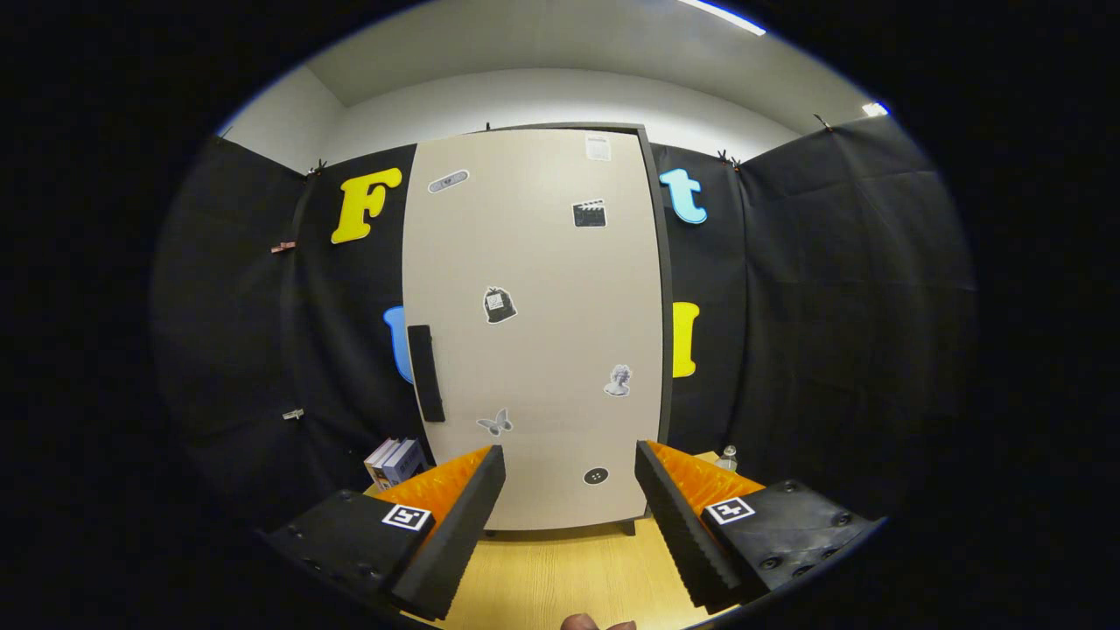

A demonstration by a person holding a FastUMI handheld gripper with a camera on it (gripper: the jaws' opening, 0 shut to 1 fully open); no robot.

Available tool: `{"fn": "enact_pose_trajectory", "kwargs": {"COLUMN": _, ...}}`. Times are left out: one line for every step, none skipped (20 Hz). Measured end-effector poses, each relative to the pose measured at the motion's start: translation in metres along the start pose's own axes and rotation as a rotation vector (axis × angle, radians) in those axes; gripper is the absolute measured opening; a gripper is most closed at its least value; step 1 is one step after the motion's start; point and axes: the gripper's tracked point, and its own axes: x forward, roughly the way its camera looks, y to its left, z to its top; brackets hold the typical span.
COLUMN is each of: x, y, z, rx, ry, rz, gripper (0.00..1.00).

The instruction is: Open the shoe cabinet door, grab the shoes and put them into the shoe cabinet, then close the shoe cabinet door.

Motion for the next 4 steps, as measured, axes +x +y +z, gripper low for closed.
{"fn": "enact_pose_trajectory", "kwargs": {"x": -0.0001, "y": 0.0009, "z": 0.0003, "rx": -0.002, "ry": -0.001, "rz": 0.001, "gripper": 0.98}}
{"fn": "enact_pose_trajectory", "kwargs": {"x": -0.0003, "y": 0.0012, "z": 0.0006, "rx": -0.004, "ry": -0.001, "rz": 0.0, "gripper": 0.98}}
{"fn": "enact_pose_trajectory", "kwargs": {"x": 0.0007, "y": 0.0017, "z": -0.0004, "rx": -0.004, "ry": -0.001, "rz": 0.001, "gripper": 0.98}}
{"fn": "enact_pose_trajectory", "kwargs": {"x": 0.001, "y": 0.0018, "z": -0.001, "rx": -0.003, "ry": 0.001, "rz": 0.001, "gripper": 0.98}}
